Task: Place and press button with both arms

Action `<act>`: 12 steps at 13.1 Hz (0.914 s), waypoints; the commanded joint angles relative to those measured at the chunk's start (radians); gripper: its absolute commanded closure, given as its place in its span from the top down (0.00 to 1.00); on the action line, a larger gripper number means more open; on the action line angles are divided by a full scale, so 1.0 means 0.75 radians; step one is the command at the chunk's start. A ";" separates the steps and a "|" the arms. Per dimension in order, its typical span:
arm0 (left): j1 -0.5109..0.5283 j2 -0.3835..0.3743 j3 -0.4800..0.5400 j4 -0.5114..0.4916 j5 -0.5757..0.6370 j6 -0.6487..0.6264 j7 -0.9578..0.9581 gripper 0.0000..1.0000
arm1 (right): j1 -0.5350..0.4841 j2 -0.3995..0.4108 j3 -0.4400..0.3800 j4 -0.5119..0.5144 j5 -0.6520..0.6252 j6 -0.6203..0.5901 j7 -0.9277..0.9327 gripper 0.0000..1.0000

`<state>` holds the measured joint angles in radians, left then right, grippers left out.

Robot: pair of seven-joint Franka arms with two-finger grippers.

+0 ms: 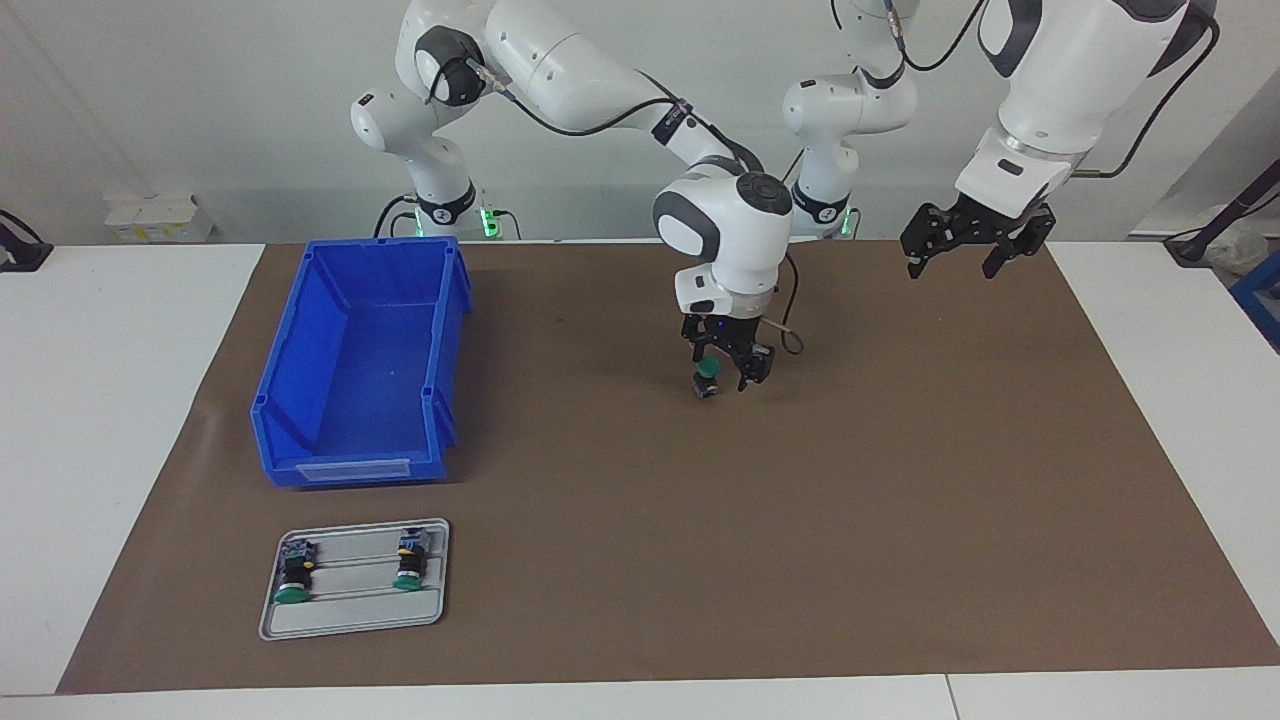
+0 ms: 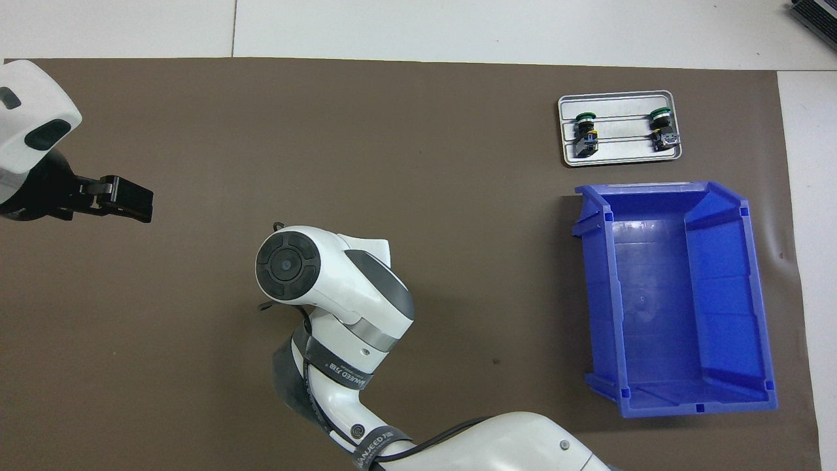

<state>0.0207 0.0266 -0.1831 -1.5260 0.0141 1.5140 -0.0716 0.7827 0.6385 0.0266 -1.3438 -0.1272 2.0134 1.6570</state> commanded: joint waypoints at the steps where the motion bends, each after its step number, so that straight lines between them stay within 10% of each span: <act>1: 0.015 -0.044 -0.007 -0.047 0.010 -0.002 0.003 1.00 | -0.003 0.004 0.001 -0.006 0.004 -0.015 0.112 0.93; 12: 0.015 -0.044 -0.007 -0.047 0.010 -0.002 0.003 1.00 | -0.005 -0.005 0.001 -0.016 0.030 -0.050 0.218 0.89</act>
<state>0.0207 0.0266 -0.1831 -1.5261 0.0141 1.5140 -0.0717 0.7821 0.6383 0.0260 -1.3364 -0.1209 1.9457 1.7872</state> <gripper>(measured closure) 0.000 0.088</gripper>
